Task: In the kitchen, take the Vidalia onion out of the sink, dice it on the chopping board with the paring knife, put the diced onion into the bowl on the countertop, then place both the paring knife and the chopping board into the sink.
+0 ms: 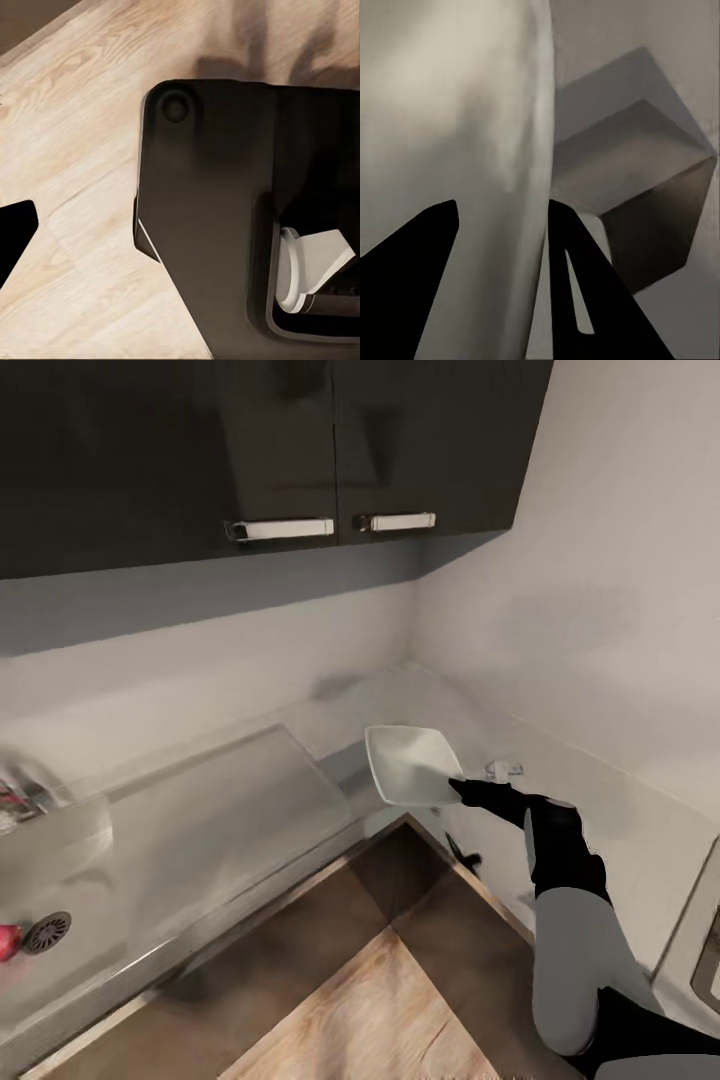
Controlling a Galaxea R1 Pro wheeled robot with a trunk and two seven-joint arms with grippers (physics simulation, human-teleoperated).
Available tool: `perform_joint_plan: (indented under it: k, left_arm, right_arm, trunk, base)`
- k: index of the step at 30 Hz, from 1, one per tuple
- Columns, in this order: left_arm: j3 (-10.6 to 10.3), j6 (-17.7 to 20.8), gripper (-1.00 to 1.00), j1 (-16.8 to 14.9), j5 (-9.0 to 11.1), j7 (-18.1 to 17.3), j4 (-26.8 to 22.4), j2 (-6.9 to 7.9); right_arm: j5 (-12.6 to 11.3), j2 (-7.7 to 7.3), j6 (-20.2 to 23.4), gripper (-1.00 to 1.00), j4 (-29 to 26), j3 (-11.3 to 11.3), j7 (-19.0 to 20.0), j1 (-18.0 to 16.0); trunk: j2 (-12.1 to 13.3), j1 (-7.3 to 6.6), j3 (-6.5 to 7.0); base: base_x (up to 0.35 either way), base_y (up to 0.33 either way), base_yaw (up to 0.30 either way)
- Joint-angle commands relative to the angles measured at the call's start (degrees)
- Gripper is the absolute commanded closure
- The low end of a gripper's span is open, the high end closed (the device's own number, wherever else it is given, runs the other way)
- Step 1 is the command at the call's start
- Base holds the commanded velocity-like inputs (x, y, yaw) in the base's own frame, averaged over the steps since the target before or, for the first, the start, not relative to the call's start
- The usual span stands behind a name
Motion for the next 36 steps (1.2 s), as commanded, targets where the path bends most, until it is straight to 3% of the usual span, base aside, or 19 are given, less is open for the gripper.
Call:
perform_joint_plan:
  k: [1, 15, 36]
  left_arm:
    - [0.1, -0.05, -1.0, 0.02, 0.11, -0.01, -0.09, -0.03]
    - [0.18, -0.05, -1.0, 0.02, 0.17, -0.01, 0.32, -0.03]
    - [0.18, -0.09, -1.0, 0.02, 0.17, -0.01, 0.36, -0.03]
  right_arm:
    - [0.3, 0.08, 0.25, 1.0, -0.12, -0.28, 0.47, -0.09]
    - [0.3, 0.17, 0.19, 1.0, -0.09, -0.28, 0.39, -0.09]
    - [0.3, 0.17, 0.17, 1.0, -0.09, -0.28, 0.38, -0.09]
  trunk:
    - [-0.12, 0.0, -0.11]
    - [-0.12, 0.0, -0.11]
    - [-0.12, 0.0, 0.29]
  base:
    - [-0.341, 0.0, 0.26]
    - [-0.218, 0.124, 0.282]
    - [-0.116, 0.283, 0.286]
